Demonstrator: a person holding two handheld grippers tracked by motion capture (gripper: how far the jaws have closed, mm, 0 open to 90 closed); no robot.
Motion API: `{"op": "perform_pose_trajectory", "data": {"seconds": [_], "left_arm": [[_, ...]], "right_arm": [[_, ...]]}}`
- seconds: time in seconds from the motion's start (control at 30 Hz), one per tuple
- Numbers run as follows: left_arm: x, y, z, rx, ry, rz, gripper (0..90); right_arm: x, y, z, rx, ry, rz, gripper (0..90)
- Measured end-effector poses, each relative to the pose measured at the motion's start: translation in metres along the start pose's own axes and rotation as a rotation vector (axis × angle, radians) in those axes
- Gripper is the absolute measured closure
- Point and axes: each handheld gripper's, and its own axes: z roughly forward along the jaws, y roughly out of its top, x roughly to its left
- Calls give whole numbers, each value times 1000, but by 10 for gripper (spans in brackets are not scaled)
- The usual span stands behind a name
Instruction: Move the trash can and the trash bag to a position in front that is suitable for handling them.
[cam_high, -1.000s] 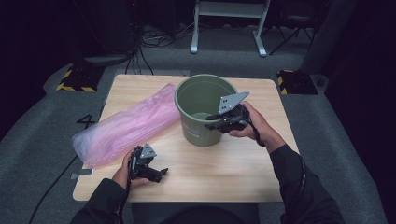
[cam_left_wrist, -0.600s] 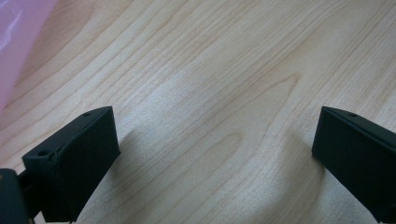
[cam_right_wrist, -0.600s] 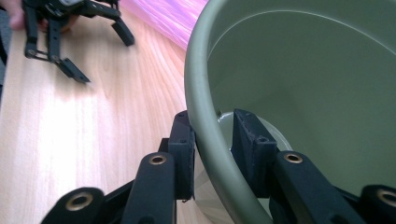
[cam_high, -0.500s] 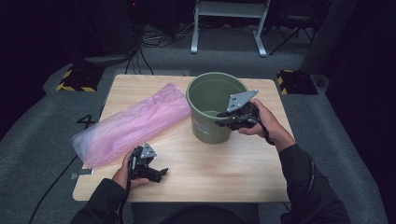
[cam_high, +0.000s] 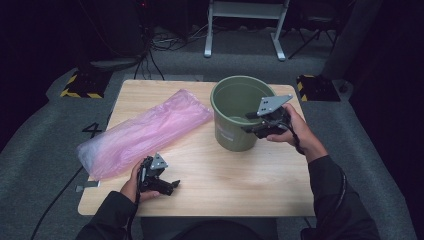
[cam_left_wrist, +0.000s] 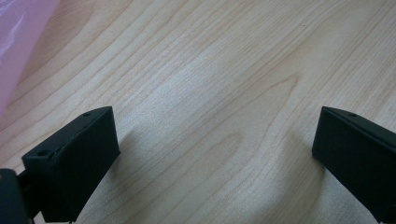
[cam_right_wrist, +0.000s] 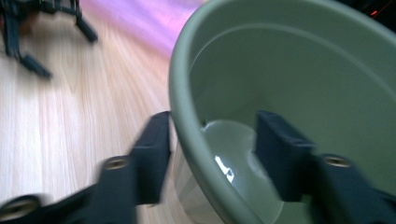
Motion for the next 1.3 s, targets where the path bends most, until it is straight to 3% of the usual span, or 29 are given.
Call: {"op": "perform_pose_trajectory", "data": {"seconds": [0.03, 0.07, 0.1, 0.17, 0.2, 0.3, 0.33, 0.37, 0.4, 0.43, 0.47, 0.5, 0.53, 0.6, 0.7, 0.73, 0.77, 0.8, 0.83, 0.97, 1.3], "left_arm": [[0, 0, 0, 1, 4, 0, 5], [0, 0, 0, 1, 4, 0, 5], [0, 0, -1, 4, 3, 9, 5], [0, -1, -2, 8, 0, 9, 5], [0, -1, -2, 12, -4, 8, 5], [-1, 0, -7, 45, 6, 25, 5], [2, 0, -9, 51, 5, 15, 33], [2, 0, -9, 51, 5, 15, 80], [3, 0, -11, 41, 2, 22, 146], [4, 0, -13, 38, -3, 26, 146], [4, 0, -14, 41, 18, 29, 188], [5, 1, -15, 51, 49, 34, 174], [6, 0, -18, 47, 57, 36, 175], [7, 1, -20, 45, 51, 36, 180], [10, 1, -27, 35, 100, 43, 176], [12, 1, -30, 30, 110, 41, 173], [15, 1, -35, 28, 141, 42, 174], [15, 1, -35, 28, 141, 42, 175], [20, 0, -42, 25, 168, 35, 176], [29, -4, -54, -3, 206, 10, 183], [46, -19, -72, 15, 290, -37, 174]], "right_arm": [[0, -3, -10, -45, -55, 17, 307], [0, -3, -10, -45, -55, 17, 307], [-1, -8, -23, -95, -87, 38, 270], [0, -11, -30, -114, -108, 48, 260], [1, -20, -42, -142, -150, 70, 255], [0, -32, -53, -166, -197, 109, 259], [-1, -44, -61, -159, -238, 147, 259], [-1, -44, -61, -159, -238, 147, 259], [-1, -58, -66, -154, -273, 162, 256], [-1, -58, -66, -154, -273, 162, 256], [0, -66, -68, -155, -275, 181, 252], [0, -76, -68, -158, -275, 196, 250], [1, -97, -66, -144, -273, 242, 247], [1, -108, -63, -131, -277, 267, 246], [4, -138, -47, -52, -289, 303, 238], [6, -156, -34, -27, -262, 350, 239], [8, -163, -28, -15, -257, 364, 239], [8, -163, -28, -15, -257, 364, 239], [10, -177, -16, 9, -232, 394, 239], [11, -193, 1, 49, -210, 412, 239], [12, -201, 15, 42, -187, 443, 243]]}}
